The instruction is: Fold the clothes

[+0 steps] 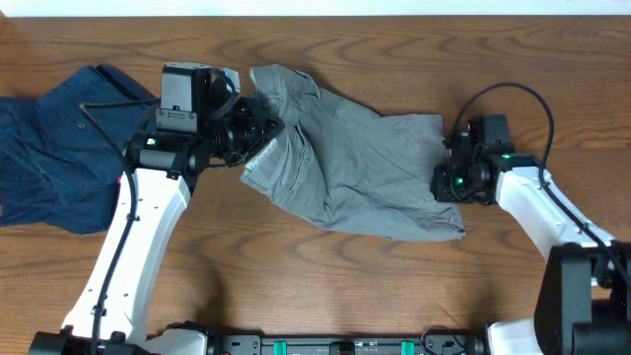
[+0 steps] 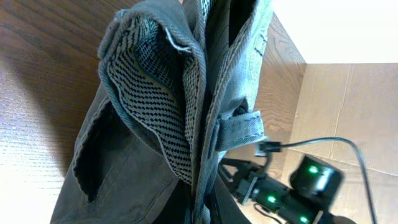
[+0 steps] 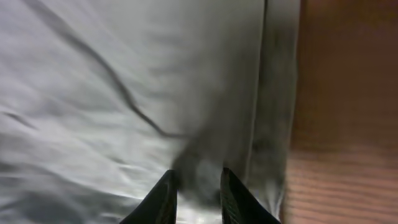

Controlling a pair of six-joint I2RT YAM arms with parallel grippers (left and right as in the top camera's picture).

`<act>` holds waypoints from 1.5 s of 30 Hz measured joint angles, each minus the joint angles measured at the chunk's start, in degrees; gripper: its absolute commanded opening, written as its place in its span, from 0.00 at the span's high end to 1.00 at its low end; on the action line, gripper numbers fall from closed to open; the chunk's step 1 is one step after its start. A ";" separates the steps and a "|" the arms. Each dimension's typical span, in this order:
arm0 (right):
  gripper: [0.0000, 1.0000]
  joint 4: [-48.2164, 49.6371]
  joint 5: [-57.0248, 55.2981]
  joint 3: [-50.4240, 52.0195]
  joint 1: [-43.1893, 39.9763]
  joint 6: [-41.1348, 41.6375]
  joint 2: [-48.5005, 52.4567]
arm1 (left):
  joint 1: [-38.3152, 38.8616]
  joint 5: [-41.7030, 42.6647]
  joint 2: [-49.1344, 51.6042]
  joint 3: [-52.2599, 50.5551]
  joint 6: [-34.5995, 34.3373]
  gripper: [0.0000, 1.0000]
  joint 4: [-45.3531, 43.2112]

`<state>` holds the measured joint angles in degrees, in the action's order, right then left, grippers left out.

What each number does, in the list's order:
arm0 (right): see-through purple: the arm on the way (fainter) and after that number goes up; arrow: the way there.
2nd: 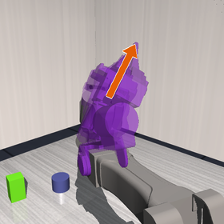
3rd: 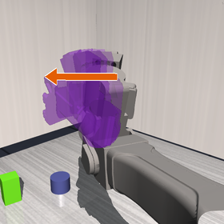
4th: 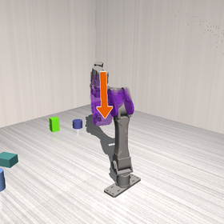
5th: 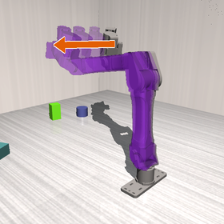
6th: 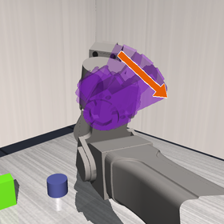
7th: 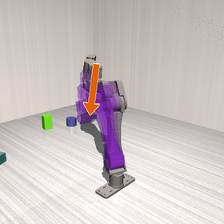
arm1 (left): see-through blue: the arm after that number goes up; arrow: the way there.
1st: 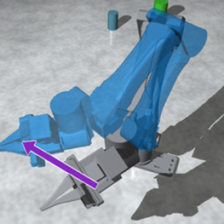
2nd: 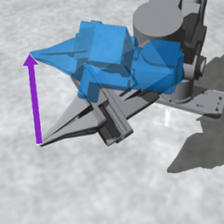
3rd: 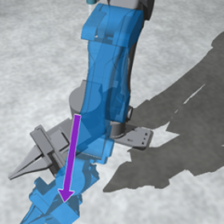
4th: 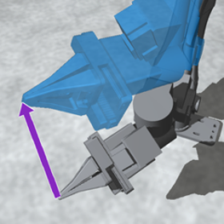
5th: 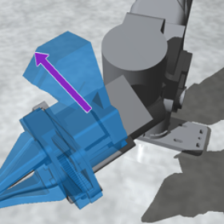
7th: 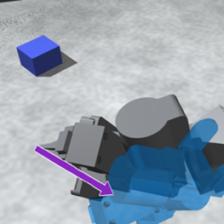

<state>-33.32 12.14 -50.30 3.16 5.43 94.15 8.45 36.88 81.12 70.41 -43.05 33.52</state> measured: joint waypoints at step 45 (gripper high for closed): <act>0.68 -0.52 2.43 -1.55 16.33 5.53 4.17 | 28.20 -14.58 13.60 0.02 -11.06 0.54 -15.37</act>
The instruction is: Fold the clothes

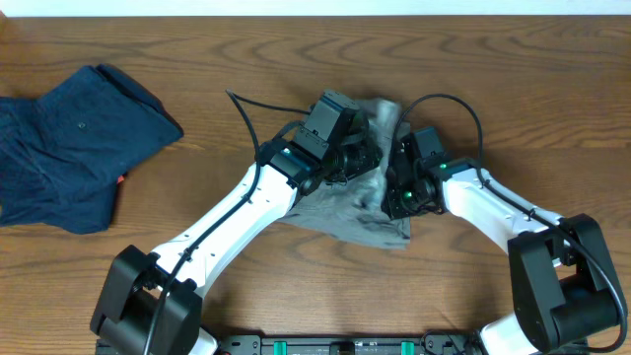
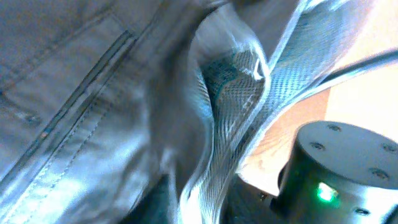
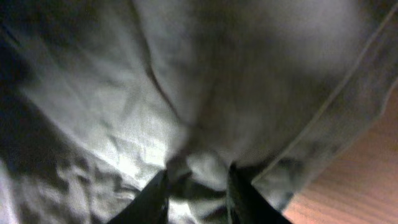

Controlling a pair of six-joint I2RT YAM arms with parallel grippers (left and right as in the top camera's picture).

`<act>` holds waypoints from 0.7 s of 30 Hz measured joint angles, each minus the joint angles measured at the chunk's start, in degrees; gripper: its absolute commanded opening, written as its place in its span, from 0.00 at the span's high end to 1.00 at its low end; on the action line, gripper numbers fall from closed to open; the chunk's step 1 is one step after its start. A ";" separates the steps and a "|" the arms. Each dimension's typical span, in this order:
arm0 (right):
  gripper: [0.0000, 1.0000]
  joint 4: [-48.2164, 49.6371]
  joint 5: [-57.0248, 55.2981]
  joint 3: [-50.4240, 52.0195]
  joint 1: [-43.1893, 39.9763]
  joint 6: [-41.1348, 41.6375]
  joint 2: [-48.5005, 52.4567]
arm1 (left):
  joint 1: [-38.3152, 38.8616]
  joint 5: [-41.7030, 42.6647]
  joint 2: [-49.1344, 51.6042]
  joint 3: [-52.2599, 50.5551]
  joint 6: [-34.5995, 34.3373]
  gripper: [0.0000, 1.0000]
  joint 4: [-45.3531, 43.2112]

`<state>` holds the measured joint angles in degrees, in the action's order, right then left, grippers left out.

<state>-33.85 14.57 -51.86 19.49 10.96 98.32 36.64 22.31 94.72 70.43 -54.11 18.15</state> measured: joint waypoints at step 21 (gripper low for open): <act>0.67 -14.95 9.46 -13.09 -13.00 -4.70 -10.05 | -13.03 -8.35 3.87 0.48 20.65 0.52 1.46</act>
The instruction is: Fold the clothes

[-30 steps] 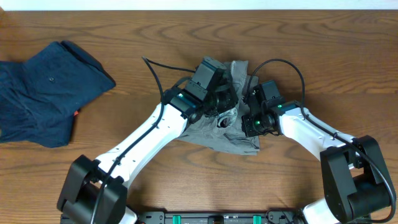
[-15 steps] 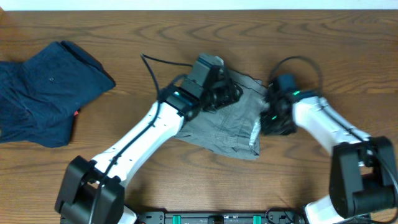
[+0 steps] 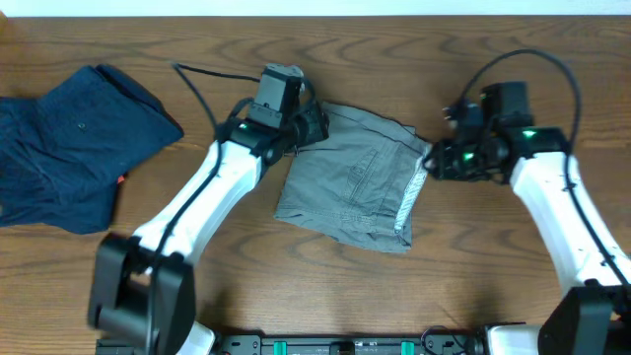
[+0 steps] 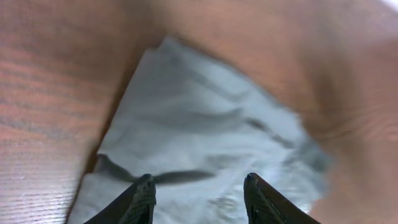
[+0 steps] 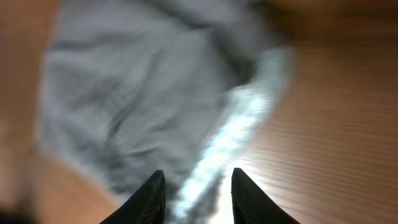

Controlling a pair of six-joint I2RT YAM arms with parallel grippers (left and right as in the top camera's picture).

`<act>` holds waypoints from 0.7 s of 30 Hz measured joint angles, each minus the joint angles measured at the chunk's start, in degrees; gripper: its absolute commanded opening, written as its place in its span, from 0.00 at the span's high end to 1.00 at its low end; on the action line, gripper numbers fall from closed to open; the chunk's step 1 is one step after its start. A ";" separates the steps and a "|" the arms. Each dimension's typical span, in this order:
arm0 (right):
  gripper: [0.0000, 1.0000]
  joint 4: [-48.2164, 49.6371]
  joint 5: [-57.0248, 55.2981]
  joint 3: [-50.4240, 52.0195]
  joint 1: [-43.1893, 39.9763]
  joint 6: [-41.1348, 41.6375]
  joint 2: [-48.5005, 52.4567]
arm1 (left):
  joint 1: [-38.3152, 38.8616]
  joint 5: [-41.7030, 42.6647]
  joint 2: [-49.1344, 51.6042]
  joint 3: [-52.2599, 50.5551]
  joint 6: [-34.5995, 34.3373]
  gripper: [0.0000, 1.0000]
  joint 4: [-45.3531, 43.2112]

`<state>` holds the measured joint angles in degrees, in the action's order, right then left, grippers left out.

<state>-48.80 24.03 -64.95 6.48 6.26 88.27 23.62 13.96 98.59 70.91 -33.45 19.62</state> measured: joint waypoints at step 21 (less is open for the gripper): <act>0.61 2.32 -0.94 13.18 15.06 6.12 10.97 | 0.24 8.52 11.91 0.26 1.40 0.51 29.22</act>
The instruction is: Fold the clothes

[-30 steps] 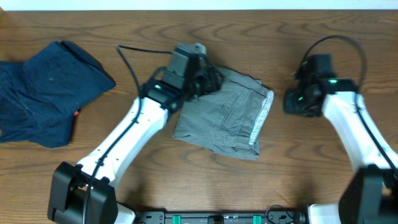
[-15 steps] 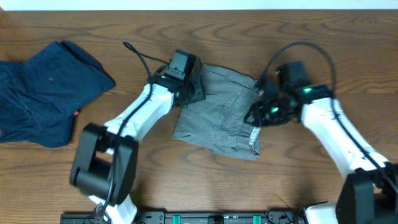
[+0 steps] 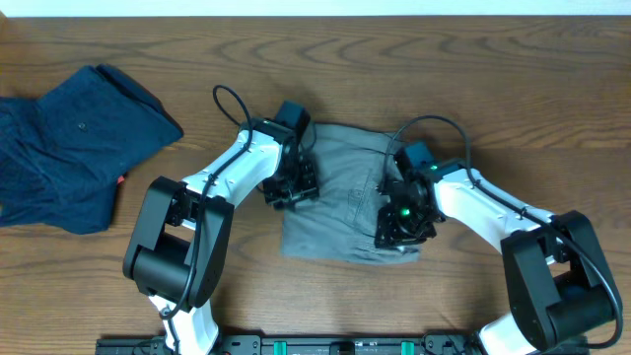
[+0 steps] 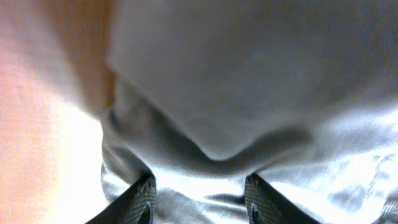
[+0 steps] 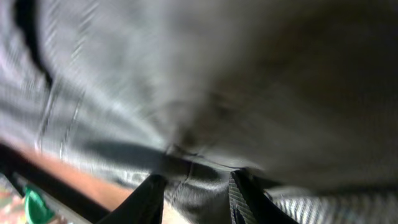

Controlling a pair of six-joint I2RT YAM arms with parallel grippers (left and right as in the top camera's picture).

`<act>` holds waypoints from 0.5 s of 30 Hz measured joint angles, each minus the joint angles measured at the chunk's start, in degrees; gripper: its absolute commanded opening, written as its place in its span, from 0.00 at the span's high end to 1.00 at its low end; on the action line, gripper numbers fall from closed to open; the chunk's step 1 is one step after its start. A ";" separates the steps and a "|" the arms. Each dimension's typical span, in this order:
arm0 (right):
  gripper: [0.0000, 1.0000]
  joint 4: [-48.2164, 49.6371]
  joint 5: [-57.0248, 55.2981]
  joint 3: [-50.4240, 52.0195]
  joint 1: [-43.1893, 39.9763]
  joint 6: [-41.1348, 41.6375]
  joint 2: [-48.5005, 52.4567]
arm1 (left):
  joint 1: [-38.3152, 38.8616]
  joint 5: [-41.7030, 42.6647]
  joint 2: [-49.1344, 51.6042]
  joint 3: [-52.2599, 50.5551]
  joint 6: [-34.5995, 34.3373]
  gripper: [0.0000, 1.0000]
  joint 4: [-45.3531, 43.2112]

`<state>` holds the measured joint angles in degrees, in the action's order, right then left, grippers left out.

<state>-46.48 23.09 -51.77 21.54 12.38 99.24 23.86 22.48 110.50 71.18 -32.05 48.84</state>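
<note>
Grey shorts lie folded into a rough square at the table's middle. My left gripper is down on their left edge, and in the left wrist view its jaws stand open with grey cloth spread between and under the fingers. My right gripper rests on the lower right corner of the shorts. In the right wrist view it is open too, with the hem of the cloth lying between its fingers.
A dark blue garment lies crumpled at the far left of the wooden table. The table's front edge and the arms' base are close below the shorts.
Both open grippers were off the shorts, left at the upper left corner and right out to the right. Now both are down on the cloth, left at the left edge, right at the lower right corner.
The grey shorts lay spread out, my left gripper holding up the waistband end and my right shut on the right edge. Then both grippers were together over the middle with the cloth doubled over. Then they were open and apart, the shorts folded flat. Now both press on them.
</note>
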 measured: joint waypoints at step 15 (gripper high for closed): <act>0.42 13.03 -21.62 -10.36 -15.23 2.75 1.55 | 2.82 7.93 -7.15 0.00 0.92 0.15 -3.89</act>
<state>-33.45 1.48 -62.13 6.31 15.14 100.79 26.68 30.41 103.35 71.18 -31.14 44.95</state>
